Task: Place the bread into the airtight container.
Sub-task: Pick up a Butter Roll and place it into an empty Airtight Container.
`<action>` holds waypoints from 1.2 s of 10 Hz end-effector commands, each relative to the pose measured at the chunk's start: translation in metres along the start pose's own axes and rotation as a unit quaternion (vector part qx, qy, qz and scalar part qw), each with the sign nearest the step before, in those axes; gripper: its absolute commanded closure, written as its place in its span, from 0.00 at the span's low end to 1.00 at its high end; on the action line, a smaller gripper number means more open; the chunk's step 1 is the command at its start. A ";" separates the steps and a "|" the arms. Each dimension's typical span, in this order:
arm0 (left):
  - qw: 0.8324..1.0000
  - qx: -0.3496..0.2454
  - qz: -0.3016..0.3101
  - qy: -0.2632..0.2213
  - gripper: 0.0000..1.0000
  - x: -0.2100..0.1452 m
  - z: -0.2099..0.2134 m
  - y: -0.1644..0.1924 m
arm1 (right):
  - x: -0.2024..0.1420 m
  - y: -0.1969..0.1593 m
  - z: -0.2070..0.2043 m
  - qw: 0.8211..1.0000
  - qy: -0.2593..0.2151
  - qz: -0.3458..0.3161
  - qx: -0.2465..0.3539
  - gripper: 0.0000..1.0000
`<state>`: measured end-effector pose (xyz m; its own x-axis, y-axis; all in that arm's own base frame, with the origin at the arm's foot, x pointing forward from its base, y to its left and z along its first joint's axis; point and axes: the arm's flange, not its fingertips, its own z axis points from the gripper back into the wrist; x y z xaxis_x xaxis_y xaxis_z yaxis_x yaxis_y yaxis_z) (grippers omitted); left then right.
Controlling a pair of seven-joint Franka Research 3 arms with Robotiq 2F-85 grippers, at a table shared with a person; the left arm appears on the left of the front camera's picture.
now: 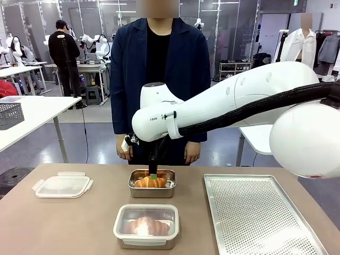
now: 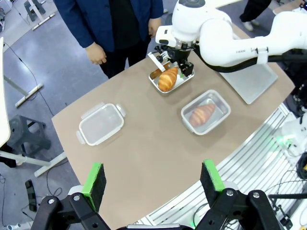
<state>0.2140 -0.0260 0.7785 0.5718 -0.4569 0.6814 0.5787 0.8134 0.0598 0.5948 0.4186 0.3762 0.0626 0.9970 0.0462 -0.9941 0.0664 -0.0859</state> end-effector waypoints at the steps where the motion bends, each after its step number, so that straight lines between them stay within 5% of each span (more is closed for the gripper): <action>1: 1.000 -0.003 -0.007 0.001 0.00 0.000 0.001 0.001 | 0.001 0.000 0.001 1.000 0.002 0.002 -0.002 0.00; 8: 1.000 -0.003 -0.007 0.001 0.00 0.000 0.001 0.001 | 0.000 0.000 0.000 1.000 0.000 0.000 0.000 0.00; 12: 1.000 -0.003 -0.007 0.001 0.00 0.000 0.001 0.001 | -0.122 0.058 0.138 0.989 -0.098 -0.109 -0.024 0.00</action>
<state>0.2141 -0.0258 0.7785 0.5720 -0.4566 0.6814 0.5785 0.8135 0.0595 0.5632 0.3459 0.4916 0.2030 0.9600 0.1931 -0.9705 0.2234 -0.0906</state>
